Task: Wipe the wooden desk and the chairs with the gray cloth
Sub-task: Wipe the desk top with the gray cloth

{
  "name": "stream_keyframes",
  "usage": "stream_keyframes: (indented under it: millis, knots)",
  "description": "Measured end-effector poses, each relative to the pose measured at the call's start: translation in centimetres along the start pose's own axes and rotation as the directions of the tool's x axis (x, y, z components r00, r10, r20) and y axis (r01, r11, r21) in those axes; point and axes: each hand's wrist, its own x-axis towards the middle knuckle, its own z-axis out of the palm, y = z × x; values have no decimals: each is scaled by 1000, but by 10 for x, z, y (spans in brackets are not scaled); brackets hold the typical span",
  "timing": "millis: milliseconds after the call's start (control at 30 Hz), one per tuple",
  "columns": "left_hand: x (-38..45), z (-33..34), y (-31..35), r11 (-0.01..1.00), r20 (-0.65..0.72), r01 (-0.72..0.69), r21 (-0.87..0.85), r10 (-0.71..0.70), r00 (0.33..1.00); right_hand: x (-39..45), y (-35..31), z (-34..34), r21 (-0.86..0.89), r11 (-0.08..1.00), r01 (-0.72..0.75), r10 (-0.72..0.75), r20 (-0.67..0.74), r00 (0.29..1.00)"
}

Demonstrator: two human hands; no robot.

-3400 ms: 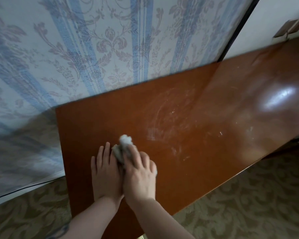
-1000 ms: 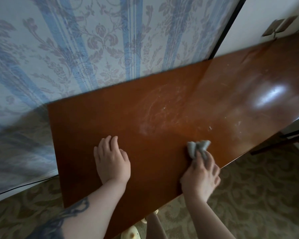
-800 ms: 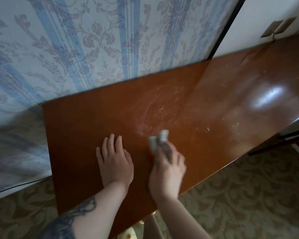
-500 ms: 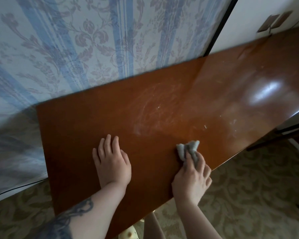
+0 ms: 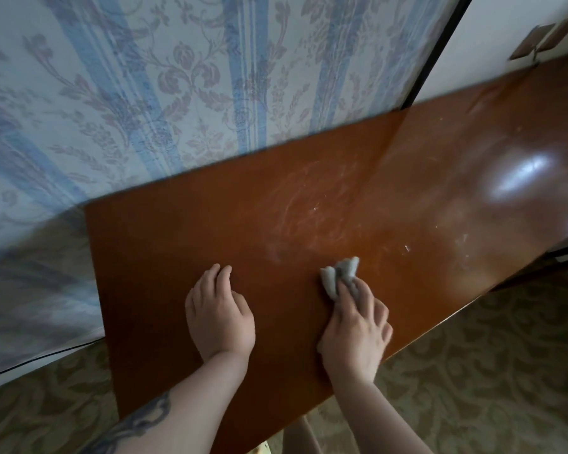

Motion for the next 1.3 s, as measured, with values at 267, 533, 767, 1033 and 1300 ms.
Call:
stream_keyframes:
  millis: [267,533,767,1033,1300]
  knots:
    - [31,2,-19,996,-64,-82,44,85,994,5,-101,29,133,843,522,-539,216,814]
    - [31,4,-17,986,12,-117,118,116,993,13,-50,26,22,993,115,-114,-25,993]
    - [36,10,-22,980,-33,-155,125,160,987,4,-106,35,181,827,532,-560,198,804]
    - [34,4,-17,989,17,-122,87,121,993,19,-28,15,23,987,161,-161,2,987]
    - [35,6,-16,983,-20,-146,116,149,989,-19,-67,22,57,844,534,-536,46,843]
